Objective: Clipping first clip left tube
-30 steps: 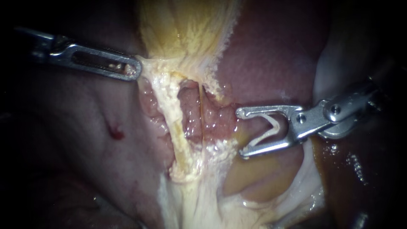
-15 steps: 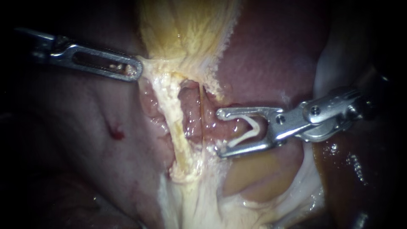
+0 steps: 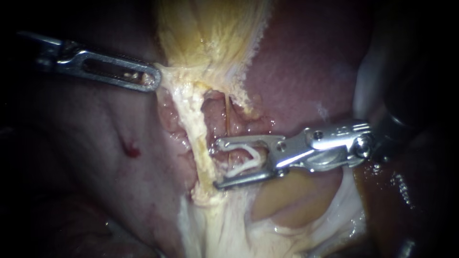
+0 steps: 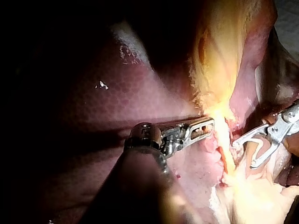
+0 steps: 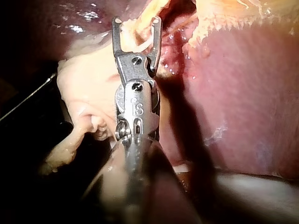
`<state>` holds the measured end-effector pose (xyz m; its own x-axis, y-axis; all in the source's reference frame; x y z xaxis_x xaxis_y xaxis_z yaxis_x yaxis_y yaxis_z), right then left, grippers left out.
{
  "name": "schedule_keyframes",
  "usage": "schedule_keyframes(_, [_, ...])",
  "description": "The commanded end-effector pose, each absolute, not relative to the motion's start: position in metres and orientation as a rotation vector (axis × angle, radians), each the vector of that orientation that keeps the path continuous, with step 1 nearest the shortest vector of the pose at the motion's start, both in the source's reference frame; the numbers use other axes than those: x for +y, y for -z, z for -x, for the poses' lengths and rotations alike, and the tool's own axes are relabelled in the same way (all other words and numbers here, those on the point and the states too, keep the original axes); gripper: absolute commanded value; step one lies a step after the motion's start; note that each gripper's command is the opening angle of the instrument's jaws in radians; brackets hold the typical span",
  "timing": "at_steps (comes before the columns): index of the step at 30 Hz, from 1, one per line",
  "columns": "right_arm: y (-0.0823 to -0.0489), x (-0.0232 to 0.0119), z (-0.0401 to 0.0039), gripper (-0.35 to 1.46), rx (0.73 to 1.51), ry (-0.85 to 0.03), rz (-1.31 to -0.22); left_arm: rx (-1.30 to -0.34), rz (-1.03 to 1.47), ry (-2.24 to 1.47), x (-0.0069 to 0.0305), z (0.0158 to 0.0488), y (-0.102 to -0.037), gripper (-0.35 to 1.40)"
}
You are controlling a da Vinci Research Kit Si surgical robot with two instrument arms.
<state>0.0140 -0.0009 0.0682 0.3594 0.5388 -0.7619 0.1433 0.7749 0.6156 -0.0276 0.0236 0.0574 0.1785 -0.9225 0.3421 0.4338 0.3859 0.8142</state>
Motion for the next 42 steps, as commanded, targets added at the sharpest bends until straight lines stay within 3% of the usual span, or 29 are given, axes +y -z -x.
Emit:
schedule_keyframes(1, [-0.0688,-0.001,-0.0142,0.5,1.195,-0.283,-0.675,-0.952,-0.629,1.055,0.0235,0.0277,-0.0573,-0.35])
schedule_keyframes(14, [-0.0725,-0.0004,-0.0138,0.5,1.18,-0.311,-0.692,-0.952,-0.624,1.06,0.0233,0.028,-0.057,-0.35])
schedule_keyframes(25, [-0.0724,-0.0009,-0.0154,0.5,1.191,-0.323,-0.71,-0.951,-0.626,1.06,0.0233,0.0282,-0.057,-0.35])
schedule_keyframes(42, [-0.0713,-0.0034,-0.019,0.5,1.277,-0.221,-0.827,-0.951,-0.63,1.059,0.0234,0.0288,-0.057,-0.35])
